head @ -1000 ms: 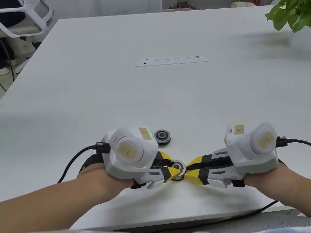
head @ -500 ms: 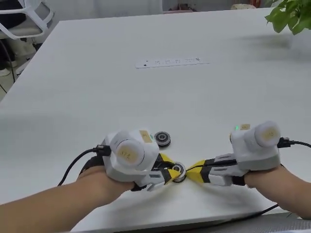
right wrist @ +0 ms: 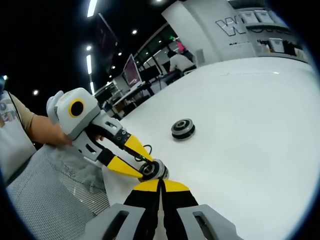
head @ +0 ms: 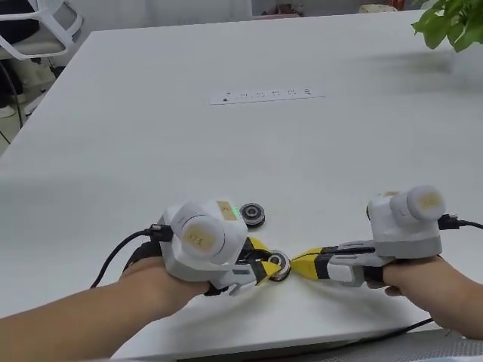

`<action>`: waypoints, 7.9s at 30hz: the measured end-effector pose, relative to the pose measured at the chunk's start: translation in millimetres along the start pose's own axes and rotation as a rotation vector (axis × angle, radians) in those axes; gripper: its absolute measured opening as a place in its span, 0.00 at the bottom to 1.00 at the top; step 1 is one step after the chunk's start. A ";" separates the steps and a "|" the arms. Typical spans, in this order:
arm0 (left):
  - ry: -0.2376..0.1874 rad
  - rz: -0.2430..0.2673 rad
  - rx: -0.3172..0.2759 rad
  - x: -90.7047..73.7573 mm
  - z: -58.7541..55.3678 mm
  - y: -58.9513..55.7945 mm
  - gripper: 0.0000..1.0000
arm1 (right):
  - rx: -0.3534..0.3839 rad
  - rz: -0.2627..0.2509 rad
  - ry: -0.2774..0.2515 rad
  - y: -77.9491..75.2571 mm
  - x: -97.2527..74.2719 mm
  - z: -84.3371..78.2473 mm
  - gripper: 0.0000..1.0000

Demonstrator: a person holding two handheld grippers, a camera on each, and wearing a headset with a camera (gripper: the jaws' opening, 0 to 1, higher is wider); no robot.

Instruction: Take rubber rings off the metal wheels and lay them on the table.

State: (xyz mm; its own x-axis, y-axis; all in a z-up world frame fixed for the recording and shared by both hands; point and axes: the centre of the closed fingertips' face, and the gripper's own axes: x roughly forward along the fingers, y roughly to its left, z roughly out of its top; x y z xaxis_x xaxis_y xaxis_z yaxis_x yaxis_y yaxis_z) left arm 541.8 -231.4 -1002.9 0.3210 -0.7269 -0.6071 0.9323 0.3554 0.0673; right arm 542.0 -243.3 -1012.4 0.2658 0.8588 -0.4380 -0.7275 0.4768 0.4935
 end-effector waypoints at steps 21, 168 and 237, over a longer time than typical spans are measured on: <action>0.002 0.006 -0.004 0.8 0.1 0.2 0.12 | 0.094 0.028 -0.024 5.4 -2.7 6.6 0.00; -0.123 0.134 -0.186 -128.9 -19.8 52.6 0.64 | -0.125 0.077 0.045 26.0 57.7 58.7 0.44; -0.087 0.048 -0.169 -33.0 5.7 98.9 0.50 | -0.425 -0.049 0.023 -37.0 47.2 65.0 0.37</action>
State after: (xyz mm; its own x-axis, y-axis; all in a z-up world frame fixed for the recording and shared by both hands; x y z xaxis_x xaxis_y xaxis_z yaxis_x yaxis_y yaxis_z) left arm 624.3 -175.6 -971.7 0.3842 -0.7525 -0.5349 0.8767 0.4790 -0.0442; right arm 622.6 -208.2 -1002.4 0.2956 0.8307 -0.4717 -0.9119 0.3926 0.1199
